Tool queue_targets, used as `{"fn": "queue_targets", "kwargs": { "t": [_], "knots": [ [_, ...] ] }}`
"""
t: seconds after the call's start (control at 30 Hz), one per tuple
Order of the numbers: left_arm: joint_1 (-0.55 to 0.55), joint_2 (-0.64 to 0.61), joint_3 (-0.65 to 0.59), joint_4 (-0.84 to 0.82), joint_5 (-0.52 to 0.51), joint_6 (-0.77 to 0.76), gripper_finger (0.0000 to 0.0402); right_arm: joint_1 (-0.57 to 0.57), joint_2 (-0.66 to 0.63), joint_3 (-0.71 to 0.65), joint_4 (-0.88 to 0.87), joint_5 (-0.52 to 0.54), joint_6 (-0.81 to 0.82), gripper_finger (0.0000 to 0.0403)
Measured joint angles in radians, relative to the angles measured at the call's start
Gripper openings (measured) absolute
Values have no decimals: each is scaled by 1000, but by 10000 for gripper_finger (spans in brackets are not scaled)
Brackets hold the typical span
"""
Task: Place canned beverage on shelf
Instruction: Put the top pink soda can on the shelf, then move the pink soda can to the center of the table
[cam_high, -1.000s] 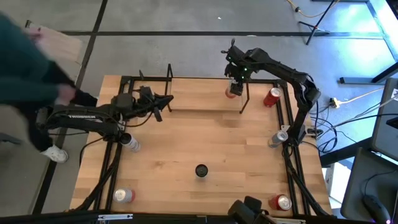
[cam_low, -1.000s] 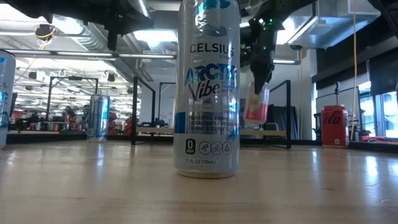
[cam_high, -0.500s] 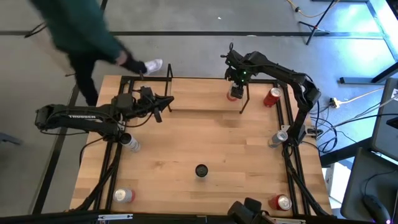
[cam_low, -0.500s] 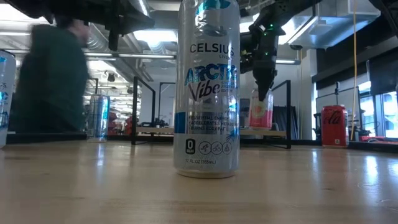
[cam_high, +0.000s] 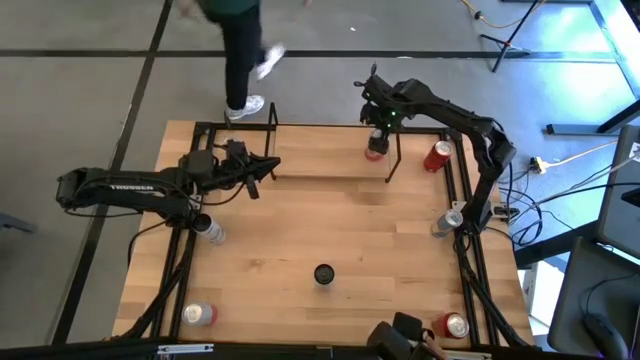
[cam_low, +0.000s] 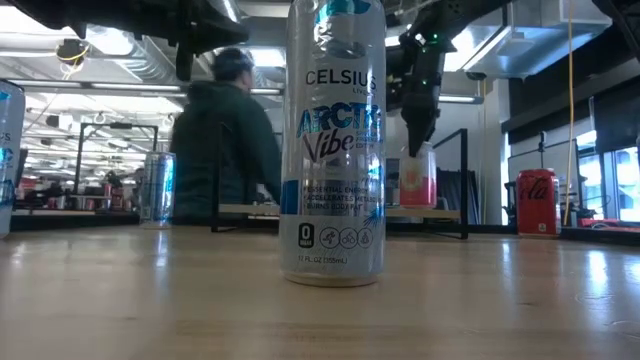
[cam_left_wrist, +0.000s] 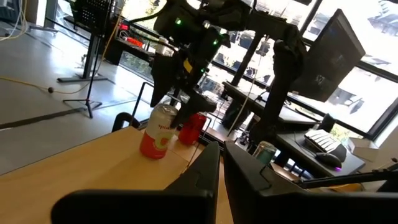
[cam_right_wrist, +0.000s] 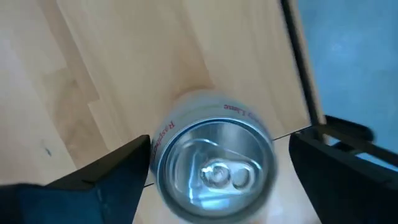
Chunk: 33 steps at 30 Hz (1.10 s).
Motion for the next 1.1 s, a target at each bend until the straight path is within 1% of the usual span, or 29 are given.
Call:
{"fn": "queue_targets", "kwargs": {
  "t": [0.13,0.3,0.4,0.5,0.6,0.7,0.8,0.9,1.0,1.1],
  "knots": [
    [0,0,0,-2,4,0,37,-1,-4,67,-26,-2,-3,368],
    [2,0,0,-16,6,2,87,0,-4,84,-29,-20,-2,368],
    [2,0,0,-22,41,1,112,8,-4,88,-36,-23,23,368],
    [2,0,0,-22,87,2,129,36,-3,136,-62,-31,33,369],
    [2,0,0,-23,120,2,145,89,-3,219,-71,-70,76,369],
    [4,0,0,-27,161,-11,167,155,-3,306,-65,-144,131,369],
    [4,1,31,-27,214,-41,195,235,-5,354,-14,-208,189,369],
    [4,0,77,-30,266,-4,224,326,-5,360,34,-241,219,369],
    [3,4,129,-125,292,72,242,417,-5,350,65,-243,236,369],
    [-12,6,164,-233,291,114,247,506,-3,324,93,-242,287,369]
  ]
}}
